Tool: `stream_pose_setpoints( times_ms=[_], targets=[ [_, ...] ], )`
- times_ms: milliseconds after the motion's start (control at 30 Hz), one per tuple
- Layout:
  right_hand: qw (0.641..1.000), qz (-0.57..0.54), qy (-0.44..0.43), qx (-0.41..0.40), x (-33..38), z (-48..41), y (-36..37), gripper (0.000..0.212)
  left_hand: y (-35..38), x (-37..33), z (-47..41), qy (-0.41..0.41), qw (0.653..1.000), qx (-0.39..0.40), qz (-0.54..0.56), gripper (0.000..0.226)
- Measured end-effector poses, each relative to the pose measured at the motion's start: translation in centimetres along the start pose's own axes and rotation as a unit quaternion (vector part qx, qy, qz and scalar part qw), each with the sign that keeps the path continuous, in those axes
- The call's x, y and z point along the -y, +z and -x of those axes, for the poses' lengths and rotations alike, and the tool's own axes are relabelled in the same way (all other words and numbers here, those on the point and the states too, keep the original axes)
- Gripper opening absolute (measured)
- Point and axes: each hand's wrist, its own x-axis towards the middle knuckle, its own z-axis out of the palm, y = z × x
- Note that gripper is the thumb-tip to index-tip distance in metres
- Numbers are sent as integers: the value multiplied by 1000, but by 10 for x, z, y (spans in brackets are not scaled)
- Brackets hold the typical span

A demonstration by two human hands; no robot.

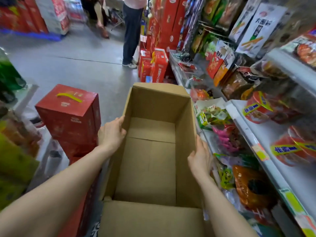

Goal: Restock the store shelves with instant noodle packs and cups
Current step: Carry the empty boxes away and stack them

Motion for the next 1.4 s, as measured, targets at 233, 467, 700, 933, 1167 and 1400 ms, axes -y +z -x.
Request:
stream_pose_setpoints(
  times_ms=[233,467,700,933,1167,1400],
  targets=[
    [999,-22,10,-20,92,-163,44,71,17,14,-184,-10,999,-2,47,41],
    [998,3,-65,-3,191,-318,72,66,20,40,-328,-121,991,49,10,35],
    [981,-17,-185,51,309,-485,119,71,-1,76,-478,-157,986,-56,-21,35],
    [972,-58,-220,52,374,-642,163,72,28,70,-634,-187,975,-117,8,51],
    [974,-55,-208,77,423,-736,200,72,47,78,-739,-212,971,-108,7,54],
    [974,-63,-198,87,528,-812,266,70,29,141,-864,-213,972,-99,-5,40]
  ],
)
